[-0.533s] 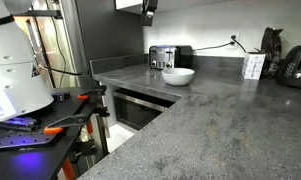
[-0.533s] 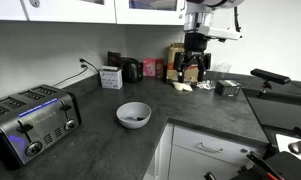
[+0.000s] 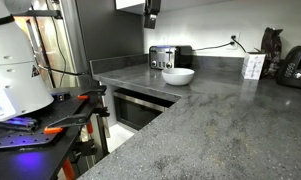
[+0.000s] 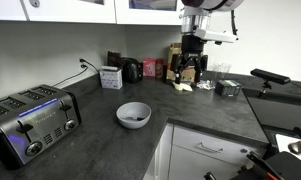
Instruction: Move the bowl to the right
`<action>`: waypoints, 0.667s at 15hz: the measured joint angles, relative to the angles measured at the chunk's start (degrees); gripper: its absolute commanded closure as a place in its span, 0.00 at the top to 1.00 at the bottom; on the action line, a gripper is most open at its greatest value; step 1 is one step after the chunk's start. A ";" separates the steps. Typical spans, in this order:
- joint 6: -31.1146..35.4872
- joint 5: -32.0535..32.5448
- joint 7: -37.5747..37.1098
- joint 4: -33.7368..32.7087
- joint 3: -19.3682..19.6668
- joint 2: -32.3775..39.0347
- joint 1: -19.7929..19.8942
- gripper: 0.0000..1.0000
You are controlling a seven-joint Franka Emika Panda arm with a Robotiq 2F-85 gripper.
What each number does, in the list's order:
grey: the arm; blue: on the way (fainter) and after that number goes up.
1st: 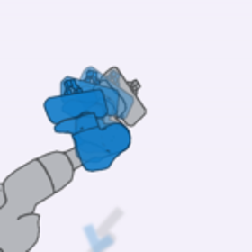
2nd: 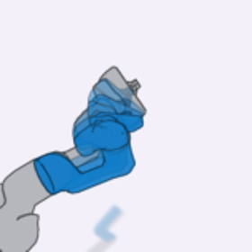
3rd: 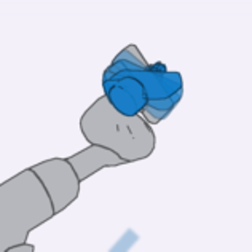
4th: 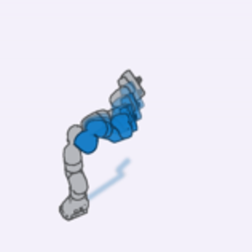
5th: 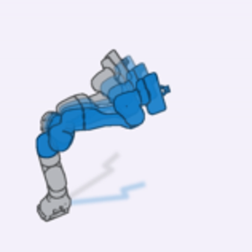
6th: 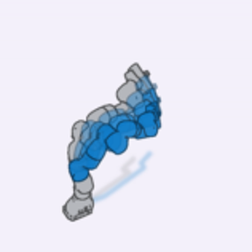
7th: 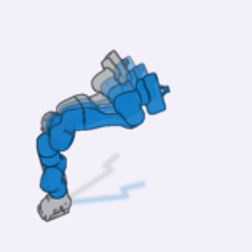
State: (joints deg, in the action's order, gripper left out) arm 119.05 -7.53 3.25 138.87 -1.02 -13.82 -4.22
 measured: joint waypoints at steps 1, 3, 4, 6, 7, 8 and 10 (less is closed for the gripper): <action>2.73 -1.22 0.78 -0.03 -0.14 1.44 -0.47 1.00; 10.67 -6.10 2.16 -0.10 -0.56 5.89 -1.68 1.00; 14.67 -9.32 3.34 -0.19 -0.85 8.61 -2.24 1.00; 22.51 -15.50 6.20 -0.98 -1.65 14.86 -2.87 1.00; 25.24 -17.94 7.05 -2.00 -2.08 18.13 -2.92 1.00; 27.22 -20.06 7.89 -3.48 -2.57 21.51 -2.82 1.00; 28.52 -22.67 9.24 -7.43 -3.88 27.91 -2.11 1.00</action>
State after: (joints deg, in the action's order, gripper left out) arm 147.57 -30.20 12.49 131.44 -4.90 14.09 -6.33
